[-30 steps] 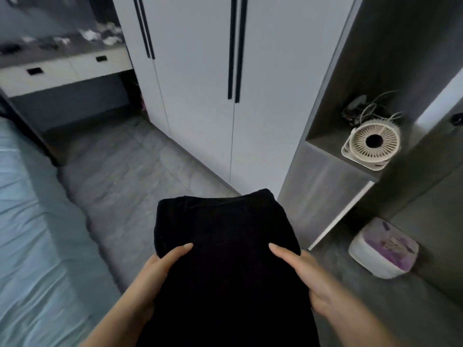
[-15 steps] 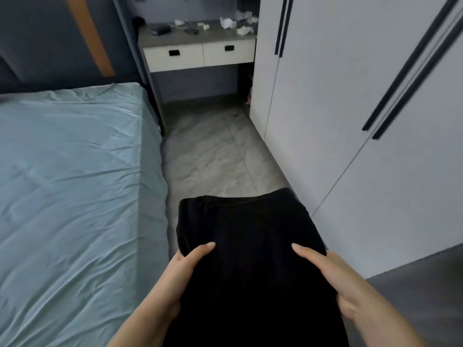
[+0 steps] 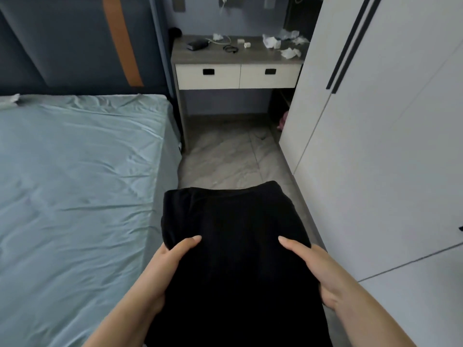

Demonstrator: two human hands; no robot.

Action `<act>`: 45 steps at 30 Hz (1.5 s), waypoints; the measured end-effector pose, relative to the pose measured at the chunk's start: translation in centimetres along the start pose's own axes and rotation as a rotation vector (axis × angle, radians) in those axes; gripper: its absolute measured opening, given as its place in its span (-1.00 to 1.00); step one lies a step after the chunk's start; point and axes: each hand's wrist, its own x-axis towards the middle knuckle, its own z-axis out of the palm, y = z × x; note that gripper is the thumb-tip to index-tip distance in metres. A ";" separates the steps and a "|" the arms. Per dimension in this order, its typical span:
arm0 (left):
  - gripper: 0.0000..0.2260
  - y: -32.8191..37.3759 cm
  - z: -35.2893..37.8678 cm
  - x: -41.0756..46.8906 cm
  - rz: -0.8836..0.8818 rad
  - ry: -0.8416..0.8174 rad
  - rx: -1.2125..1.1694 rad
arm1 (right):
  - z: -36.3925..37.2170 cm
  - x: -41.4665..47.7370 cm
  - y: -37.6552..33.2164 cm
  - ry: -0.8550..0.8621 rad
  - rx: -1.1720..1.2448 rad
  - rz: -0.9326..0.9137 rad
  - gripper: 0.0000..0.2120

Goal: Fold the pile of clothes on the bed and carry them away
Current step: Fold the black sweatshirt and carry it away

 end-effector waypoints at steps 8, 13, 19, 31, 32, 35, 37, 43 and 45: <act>-0.66 7.7 3.6 13.6 -0.002 0.147 -0.087 | -2.8 14.6 -12.6 -0.007 -0.088 0.013 -0.44; -0.55 11.7 5.1 20.8 -0.051 0.238 -0.145 | -3.6 22.3 -20.2 -0.047 -0.159 0.047 -0.48; -0.66 17.0 4.8 28.8 -0.025 0.311 -0.191 | -2.2 31.5 -28.2 -0.093 -0.215 0.078 -0.47; -0.68 32.0 -3.6 44.8 -0.027 0.315 -0.242 | 9.0 48.8 -42.5 -0.032 -0.354 0.024 -0.43; -0.68 33.3 -4.8 45.8 -0.023 0.316 -0.247 | 10.3 50.2 -43.4 -0.031 -0.377 0.024 -0.30; -0.72 36.3 -7.8 48.4 -0.008 0.338 -0.258 | 14.2 54.0 -45.9 -0.041 -0.406 0.044 -0.35; -0.75 37.5 -9.7 49.7 0.008 0.382 -0.278 | 16.6 56.4 -47.2 -0.084 -0.393 0.061 -0.45; -0.69 39.7 -15.0 52.7 0.033 0.525 -0.364 | 24.2 64.1 -50.6 -0.230 -0.454 0.098 -0.56; -0.69 40.0 -16.4 53.8 0.032 0.600 -0.412 | 26.9 67.0 -51.8 -0.294 -0.513 0.127 -0.50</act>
